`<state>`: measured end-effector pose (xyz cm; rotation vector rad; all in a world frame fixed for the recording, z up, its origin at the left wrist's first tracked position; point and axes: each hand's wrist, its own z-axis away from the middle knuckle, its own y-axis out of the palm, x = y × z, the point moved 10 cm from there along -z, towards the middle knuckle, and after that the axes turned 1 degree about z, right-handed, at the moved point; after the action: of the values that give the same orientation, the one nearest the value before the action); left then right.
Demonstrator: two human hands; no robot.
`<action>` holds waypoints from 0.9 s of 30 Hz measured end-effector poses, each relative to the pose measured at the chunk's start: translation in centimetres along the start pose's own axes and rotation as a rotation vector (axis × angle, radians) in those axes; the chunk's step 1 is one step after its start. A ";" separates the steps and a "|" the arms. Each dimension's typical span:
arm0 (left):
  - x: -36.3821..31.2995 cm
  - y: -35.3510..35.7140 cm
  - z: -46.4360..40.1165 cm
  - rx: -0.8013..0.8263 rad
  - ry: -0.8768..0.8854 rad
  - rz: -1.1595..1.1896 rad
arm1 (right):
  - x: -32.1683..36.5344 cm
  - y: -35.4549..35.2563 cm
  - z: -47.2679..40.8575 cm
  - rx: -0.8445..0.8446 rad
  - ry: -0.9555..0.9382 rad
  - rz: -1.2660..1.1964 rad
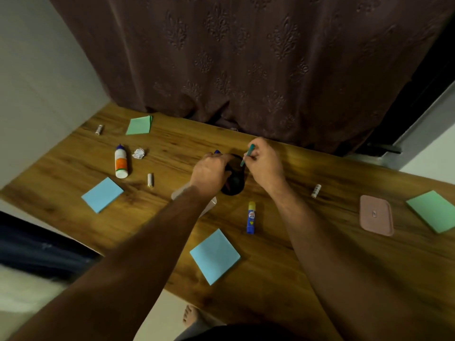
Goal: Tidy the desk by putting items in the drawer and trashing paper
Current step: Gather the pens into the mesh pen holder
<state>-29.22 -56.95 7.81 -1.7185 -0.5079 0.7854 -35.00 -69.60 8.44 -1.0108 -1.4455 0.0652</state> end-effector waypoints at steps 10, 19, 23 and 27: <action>3.0 -2.6 2.0 -0.235 -0.038 0.192 | 0.1 4.2 -1.4 0.150 -0.058 0.368; 4.4 -2.1 3.1 -0.212 -0.154 0.311 | 0.0 3.1 -0.8 0.138 -0.063 0.293; 4.8 -0.7 2.8 -0.133 -0.247 0.437 | -1.7 2.0 0.2 0.098 0.041 0.248; 6.2 1.0 2.7 -0.036 -0.389 0.579 | -5.1 4.3 1.7 0.290 0.257 0.189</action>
<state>-26.99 -51.18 4.98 -1.7704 -0.2769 1.5510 -35.16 -69.07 1.59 -0.8783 -1.0686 0.2651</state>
